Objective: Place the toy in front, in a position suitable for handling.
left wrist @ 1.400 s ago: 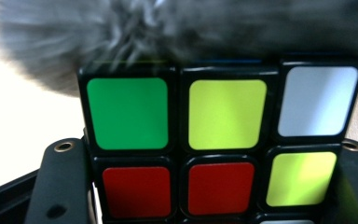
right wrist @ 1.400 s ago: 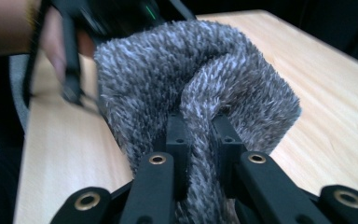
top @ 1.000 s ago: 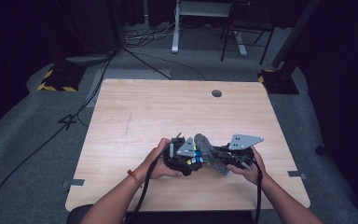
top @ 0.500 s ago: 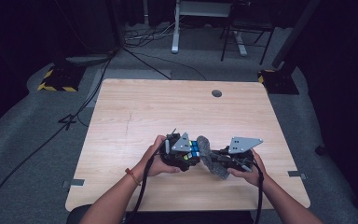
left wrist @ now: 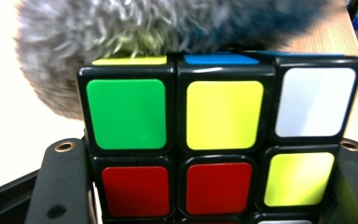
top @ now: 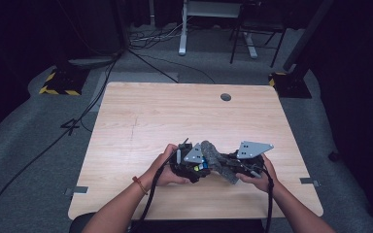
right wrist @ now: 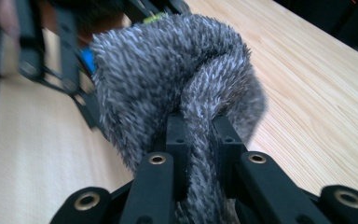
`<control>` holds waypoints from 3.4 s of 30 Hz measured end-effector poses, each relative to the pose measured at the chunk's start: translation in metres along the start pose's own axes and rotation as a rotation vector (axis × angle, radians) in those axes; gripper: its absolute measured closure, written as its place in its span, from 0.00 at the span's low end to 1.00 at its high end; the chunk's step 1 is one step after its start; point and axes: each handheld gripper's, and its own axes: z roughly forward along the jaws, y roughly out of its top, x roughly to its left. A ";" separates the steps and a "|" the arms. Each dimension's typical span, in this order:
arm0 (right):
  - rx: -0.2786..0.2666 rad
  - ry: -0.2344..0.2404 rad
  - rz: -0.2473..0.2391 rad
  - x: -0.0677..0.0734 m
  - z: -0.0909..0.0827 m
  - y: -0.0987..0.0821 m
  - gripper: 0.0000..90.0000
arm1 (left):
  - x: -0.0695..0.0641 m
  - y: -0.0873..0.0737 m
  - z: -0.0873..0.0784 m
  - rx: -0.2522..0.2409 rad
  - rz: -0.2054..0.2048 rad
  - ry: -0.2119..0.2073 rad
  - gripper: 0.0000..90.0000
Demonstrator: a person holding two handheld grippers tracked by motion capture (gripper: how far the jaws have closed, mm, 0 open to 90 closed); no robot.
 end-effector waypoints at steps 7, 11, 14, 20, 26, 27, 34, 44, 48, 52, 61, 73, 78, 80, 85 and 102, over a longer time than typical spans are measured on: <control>-0.042 0.016 -0.022 0.008 -0.001 0.008 0.90 | 0.000 0.001 0.003 0.015 0.001 0.001 0.37; -0.066 0.028 -0.054 0.017 -0.002 0.017 0.90 | -0.002 0.002 0.005 0.019 0.012 -0.007 0.37; -0.059 -0.009 -0.048 0.015 0.000 0.017 0.90 | -0.006 0.003 0.006 0.020 0.028 -0.020 0.37; 0.010 -0.052 0.001 -0.001 0.005 0.005 0.90 | -0.006 0.003 0.003 0.012 0.030 -0.026 0.37; 0.046 -0.025 0.030 -0.008 0.006 -0.006 0.90 | 0.000 0.003 -0.008 -0.027 0.011 -0.009 0.37; 0.041 -0.024 0.033 -0.007 0.005 -0.005 0.90 | 0.001 0.002 -0.009 -0.023 0.009 -0.001 0.37; -0.003 0.009 -0.007 0.006 -0.002 0.004 0.90 | 0.006 -0.002 -0.007 0.004 -0.008 0.020 0.37; -0.065 0.021 -0.058 0.019 -0.002 0.018 0.89 | -0.002 0.003 0.009 0.028 0.007 -0.002 0.37; -0.027 -0.014 -0.037 0.011 0.002 0.015 0.89 | -0.003 0.003 0.006 0.030 0.014 0.001 0.37; 0.002 -0.035 0.021 -0.002 0.002 0.006 0.89 | -0.004 0.004 -0.003 -0.010 0.008 -0.004 0.37; 0.008 -0.011 0.008 0.000 0.001 0.001 0.89 | 0.001 0.003 -0.014 -0.037 -0.004 0.028 0.37; -0.028 0.036 -0.058 0.018 -0.004 0.012 0.89 | 0.004 0.000 -0.002 0.033 -0.013 0.044 0.37; -0.056 0.047 -0.083 0.023 -0.001 0.016 0.89 | -0.002 0.002 0.008 0.063 0.004 0.026 0.37; -0.068 0.032 -0.091 0.024 -0.001 0.018 0.89 | -0.003 0.003 0.009 0.063 0.010 0.014 0.37; -0.041 -0.012 -0.066 0.015 0.001 0.014 0.89 | -0.005 0.004 0.009 0.052 0.017 0.002 0.37; 0.039 -0.008 0.025 -0.005 0.009 -0.005 0.89 | -0.001 0.005 -0.014 -0.049 0.006 0.008 0.37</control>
